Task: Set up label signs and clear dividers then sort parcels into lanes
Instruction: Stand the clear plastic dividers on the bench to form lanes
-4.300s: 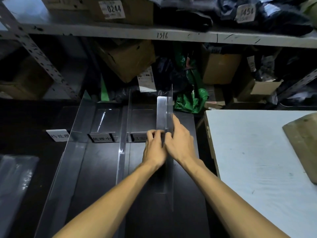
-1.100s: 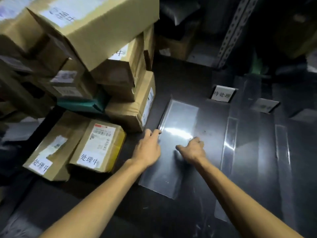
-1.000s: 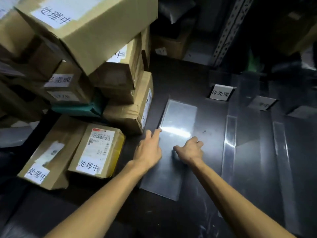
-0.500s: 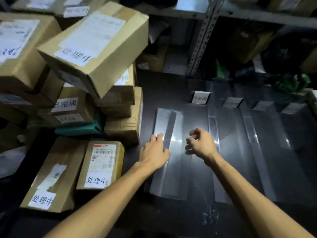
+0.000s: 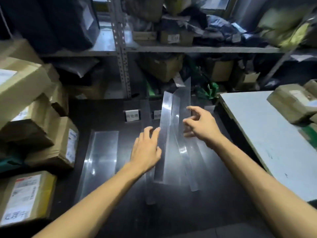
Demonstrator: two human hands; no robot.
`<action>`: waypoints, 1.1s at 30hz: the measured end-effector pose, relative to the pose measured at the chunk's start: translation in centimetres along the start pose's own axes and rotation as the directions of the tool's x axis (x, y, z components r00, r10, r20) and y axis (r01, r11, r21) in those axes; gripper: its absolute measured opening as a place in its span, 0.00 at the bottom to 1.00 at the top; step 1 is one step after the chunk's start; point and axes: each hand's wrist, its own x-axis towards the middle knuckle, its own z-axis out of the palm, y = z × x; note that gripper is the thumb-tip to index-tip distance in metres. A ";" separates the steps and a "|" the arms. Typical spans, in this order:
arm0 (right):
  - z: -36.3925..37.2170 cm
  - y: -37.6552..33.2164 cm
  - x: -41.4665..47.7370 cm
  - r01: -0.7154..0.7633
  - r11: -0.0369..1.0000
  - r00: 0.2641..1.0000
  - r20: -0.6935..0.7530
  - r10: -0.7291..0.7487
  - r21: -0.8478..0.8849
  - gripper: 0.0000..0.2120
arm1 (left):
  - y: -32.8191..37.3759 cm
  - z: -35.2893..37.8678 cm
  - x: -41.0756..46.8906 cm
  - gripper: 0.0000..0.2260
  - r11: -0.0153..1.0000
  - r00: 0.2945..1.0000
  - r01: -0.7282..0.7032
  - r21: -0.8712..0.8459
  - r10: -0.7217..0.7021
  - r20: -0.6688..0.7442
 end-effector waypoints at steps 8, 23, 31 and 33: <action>-12.0 3.3 4.4 0.064 0.990 0.988 -0.133 -0.081 -0.126 0.22 | 12.3 5.2 3.3 0.27 0.975 0.981 -0.192 0.113 0.189 0.031; -15.5 12.1 10.4 0.035 0.629 0.966 0.186 0.177 -0.776 0.15 | 19.1 14.5 12.5 0.19 0.929 0.864 -0.294 0.225 0.158 0.479; -16.0 17.0 10.8 0.013 0.682 0.944 0.233 0.233 -0.731 0.19 | 21.0 19.5 14.0 0.28 0.989 0.806 -0.098 0.115 0.011 0.592; -16.8 17.0 11.4 0.010 0.702 0.945 0.236 0.226 -0.712 0.22 | 21.6 20.2 14.2 0.27 0.995 0.806 -0.044 0.092 -0.019 0.592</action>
